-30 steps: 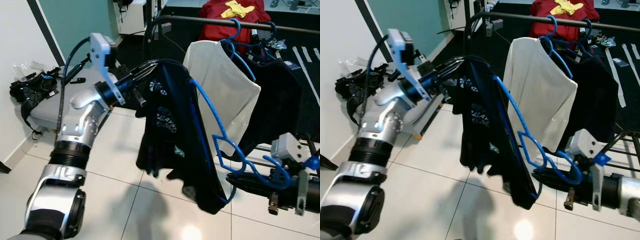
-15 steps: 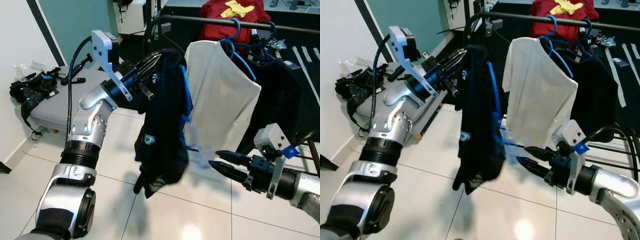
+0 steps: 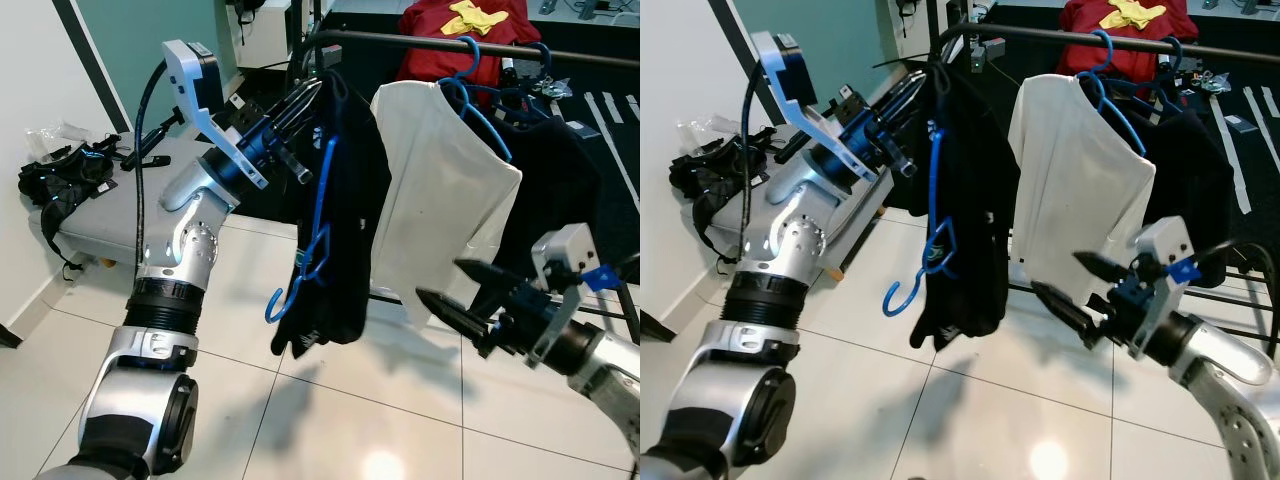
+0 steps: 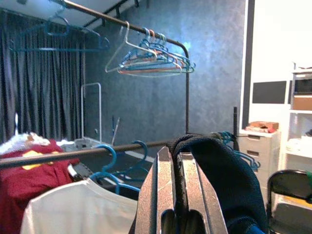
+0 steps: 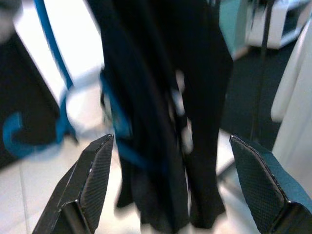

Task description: Hang hanger

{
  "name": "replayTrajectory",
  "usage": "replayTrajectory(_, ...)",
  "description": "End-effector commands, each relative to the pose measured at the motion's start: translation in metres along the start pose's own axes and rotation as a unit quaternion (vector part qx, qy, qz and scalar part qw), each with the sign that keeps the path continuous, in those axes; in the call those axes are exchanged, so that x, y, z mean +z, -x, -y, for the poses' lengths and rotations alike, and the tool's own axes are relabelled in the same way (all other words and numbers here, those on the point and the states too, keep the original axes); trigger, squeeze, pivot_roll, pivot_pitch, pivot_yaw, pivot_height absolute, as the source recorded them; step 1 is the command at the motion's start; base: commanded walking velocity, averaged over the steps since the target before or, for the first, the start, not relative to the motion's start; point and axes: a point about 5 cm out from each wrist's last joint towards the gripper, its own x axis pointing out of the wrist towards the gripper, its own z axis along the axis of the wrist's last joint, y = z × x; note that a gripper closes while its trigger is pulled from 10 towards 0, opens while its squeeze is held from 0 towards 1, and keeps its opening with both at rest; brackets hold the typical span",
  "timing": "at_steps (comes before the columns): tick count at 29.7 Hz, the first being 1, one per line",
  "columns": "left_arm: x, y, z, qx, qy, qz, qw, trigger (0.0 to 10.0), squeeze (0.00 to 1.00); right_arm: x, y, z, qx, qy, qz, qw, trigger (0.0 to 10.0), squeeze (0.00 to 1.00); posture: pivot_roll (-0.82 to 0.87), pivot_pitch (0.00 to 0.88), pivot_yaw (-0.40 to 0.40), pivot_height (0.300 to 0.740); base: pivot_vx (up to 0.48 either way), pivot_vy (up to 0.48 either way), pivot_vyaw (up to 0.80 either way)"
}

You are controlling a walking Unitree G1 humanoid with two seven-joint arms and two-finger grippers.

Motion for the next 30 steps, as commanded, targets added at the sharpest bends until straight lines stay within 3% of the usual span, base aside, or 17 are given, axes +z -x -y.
replayTrajectory(1, 0.009, -0.005, 0.003, -0.011, -0.007, 0.018, 1.0, 0.0, 0.0, 0.005, 0.0, 0.003, -0.017, -0.003, 0.022, 1.0, 10.0, 0.0, -0.14, 0.17, 0.105, 0.74, 0.0, 0.0, 0.0)
replayTrajectory(3, -0.004, -0.011, 0.014, -0.006, 0.004, 0.0, 1.0, 0.0, 0.0, 0.016, -0.015, -0.011, 0.02, -0.022, 0.066, 0.997, 10.0, 0.0, -0.13, 0.17, 0.108, 0.74, 0.0, 0.0, 0.0)
replayTrajectory(7, -0.009, -0.013, 0.018, -0.003, 0.007, -0.008, 1.0, 0.0, 0.0, 0.02, -0.019, -0.018, 0.04, -0.027, 0.079, 0.996, 10.0, 0.0, -0.13, 0.17, 0.108, 0.74, 0.0, 0.0, 0.0)
replayTrajectory(11, -0.032, -0.023, 0.049, -0.002, 0.02, -0.033, 0.999, 0.0, 0.0, 0.027, -0.032, -0.037, 0.096, -0.035, 0.081, 0.991, 10.0, 0.0, -0.13, 0.175, 0.107, 0.74, 0.0, 0.0, 0.0)
replayTrajectory(13, -0.035, -0.027, 0.056, -0.001, 0.02, -0.035, 0.999, 0.0, 0.0, 0.026, -0.034, -0.042, 0.11, -0.028, 0.069, 0.991, 10.0, 0.0, -0.13, 0.175, 0.107, 0.74, 0.0, 0.0, 0.0)
replayTrajectory(15, -0.035, -0.027, 0.056, -0.001, 0.02, -0.035, 0.999, 0.0, 0.0, 0.026, -0.034, -0.042, 0.11, -0.028, 0.069, 0.991, 10.0, 0.0, -0.13, 0.175, 0.107, 0.74, 0.0, 0.0, 0.0)
replayTrajectory(16, -0.036, -0.03, 0.06, 0.006, 0.019, -0.034, 0.999, 1.1, 0.0, 0.026, -0.034, -0.047, 0.124, -0.026, 0.063, 0.99, 10.0, 0.0, -0.13, 0.175, 0.107, 0.74, 0.0, 0.0, 0.0)
replayTrajectory(18, -0.036, -0.03, 0.06, 0.006, 0.019, -0.034, 0.999, 1.1, 0.0, 0.026, -0.034, -0.047, 0.124, -0.026, 0.063, 0.99, 10.0, 0.0, -0.13, 0.175, 0.107, 0.74, 0.0, 0.0, 0.0)
replayTrajectory(20, -0.036, -0.035, 0.065, 0.014, 0.018, -0.032, 0.999, 0.2, 0.0, 0.027, -0.034, -0.053, 0.142, -0.027, 0.064, 0.987, 10.0, 0.0, -0.13, 0.178, 0.107, 0.74, 0.0, 0.0, 0.0)
replayTrajectory(25, -0.033, -0.04, 0.073, 0.01, 0.022, -0.025, 0.999, 0.5, 0.0, 0.017, -0.042, -0.039, 0.074, -0.009, 0.014, 0.997, 10.0, 0.0, -0.13, 0.179, 0.11, 0.74, 0.0, 0.0, 0.0)
replayTrajectory(26, -0.031, -0.041, 0.075, 0.011, 0.02, -0.023, 0.999, 3.4, 0.0, 0.012, -0.044, -0.032, 0.041, 0.002, -0.008, 0.999, 10.0, 0.0, -0.13, 0.179, 0.11, 0.74, 0.0, 0.0, 0.0)
replayTrajectory(30, -0.029, -0.042, 0.076, 0.016, 0.016, -0.022, 1.0, 3.6, 0.0, 0.008, -0.046, -0.029, 0.024, 0.002, -0.019, 1.0, 10.0, 0.0, -0.13, 0.178, 0.108, 0.74, 0.0, 0.0, 0.0)
